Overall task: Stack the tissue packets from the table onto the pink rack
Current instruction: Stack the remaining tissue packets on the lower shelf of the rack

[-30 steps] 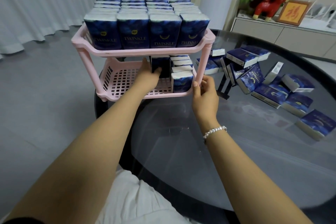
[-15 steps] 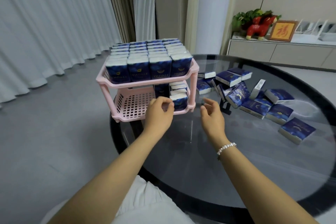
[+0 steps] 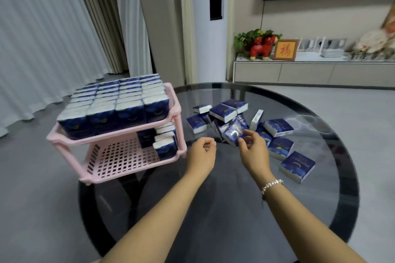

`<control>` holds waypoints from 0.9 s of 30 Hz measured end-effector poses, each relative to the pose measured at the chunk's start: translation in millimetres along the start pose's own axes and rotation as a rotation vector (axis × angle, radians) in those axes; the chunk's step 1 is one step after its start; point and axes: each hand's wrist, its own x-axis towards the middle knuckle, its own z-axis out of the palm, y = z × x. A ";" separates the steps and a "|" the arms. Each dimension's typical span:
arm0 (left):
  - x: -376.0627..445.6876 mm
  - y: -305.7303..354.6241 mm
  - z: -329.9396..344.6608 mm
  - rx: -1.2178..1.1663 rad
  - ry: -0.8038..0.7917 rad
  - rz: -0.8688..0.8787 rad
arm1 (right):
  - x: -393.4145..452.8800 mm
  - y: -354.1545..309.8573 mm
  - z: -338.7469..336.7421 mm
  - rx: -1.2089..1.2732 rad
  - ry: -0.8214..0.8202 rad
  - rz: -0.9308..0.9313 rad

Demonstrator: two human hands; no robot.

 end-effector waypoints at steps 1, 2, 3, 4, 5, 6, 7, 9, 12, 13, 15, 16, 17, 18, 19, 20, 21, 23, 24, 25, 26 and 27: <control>6.3 2.9 7.9 -0.011 -0.009 -0.007 | 6.5 1.4 -0.6 -0.019 -0.006 0.003; 12.4 6.2 14.5 -0.029 -0.019 -0.014 | 12.9 2.7 -0.5 -0.040 -0.011 0.000; 18.5 8.8 20.5 -0.056 -0.027 -0.021 | 19.1 3.5 -0.5 -0.062 -0.016 -0.003; 24.2 11.0 25.9 -0.081 -0.036 -0.033 | 25.0 2.8 -0.7 -0.076 -0.025 -0.003; 29.5 12.2 31.0 -0.096 -0.045 -0.051 | 31.1 2.4 -0.2 -0.084 -0.042 0.006; 33.4 12.9 35.6 -0.099 -0.054 -0.076 | 36.5 1.1 0.2 -0.092 -0.068 0.020; 36.9 11.8 40.1 -0.104 -0.060 -0.105 | 40.6 -1.3 -0.1 -0.106 -0.101 0.038; 40.2 7.5 47.3 -0.135 -0.059 -0.150 | 48.3 -3.4 1.4 -0.142 -0.158 0.053; 40.5 1.2 50.6 -0.184 -0.019 -0.173 | 48.7 -4.9 4.4 -0.134 -0.163 0.029; 40.2 -0.5 49.7 -0.210 -0.008 -0.178 | 46.6 -4.5 5.4 -0.118 -0.157 0.030; 37.4 -0.7 44.1 -0.276 0.012 -0.198 | 43.9 -1.7 7.5 -0.078 -0.174 0.050; 36.0 -0.8 39.9 -0.312 0.032 -0.209 | 43.4 -1.5 7.4 -0.060 -0.190 0.058; 35.2 -1.8 35.5 -0.349 0.056 -0.215 | 43.7 -2.7 6.3 -0.044 -0.201 0.058; 34.5 -3.0 30.6 -0.380 0.084 -0.218 | 44.3 -6.1 4.9 -0.024 -0.199 0.054; 34.1 -4.9 25.7 -0.404 0.109 -0.218 | 45.2 -10.5 2.8 0.000 -0.182 0.052; 32.9 -5.8 21.2 -0.428 0.130 -0.222 | 47.2 -15.6 1.3 0.023 -0.151 0.049; 31.4 -7.0 16.4 -0.454 0.146 -0.231 | 50.6 -19.8 0.5 0.027 -0.119 0.046; 26.1 -9.2 8.5 -0.521 0.148 -0.262 | 59.4 -28.2 1.9 0.018 -0.088 0.057; 22.3 -10.5 5.1 -0.559 0.135 -0.274 | 63.8 -31.8 4.6 0.030 -0.094 0.082; 18.6 -12.0 2.3 -0.584 0.125 -0.277 | 68.8 -34.1 9.1 0.045 -0.110 0.121; 15.8 -14.3 0.1 -0.581 0.120 -0.274 | 73.6 -36.4 14.3 0.051 -0.126 0.153; 13.7 -17.1 -1.1 -0.567 0.114 -0.271 | 78.4 -38.2 19.6 0.037 -0.134 0.178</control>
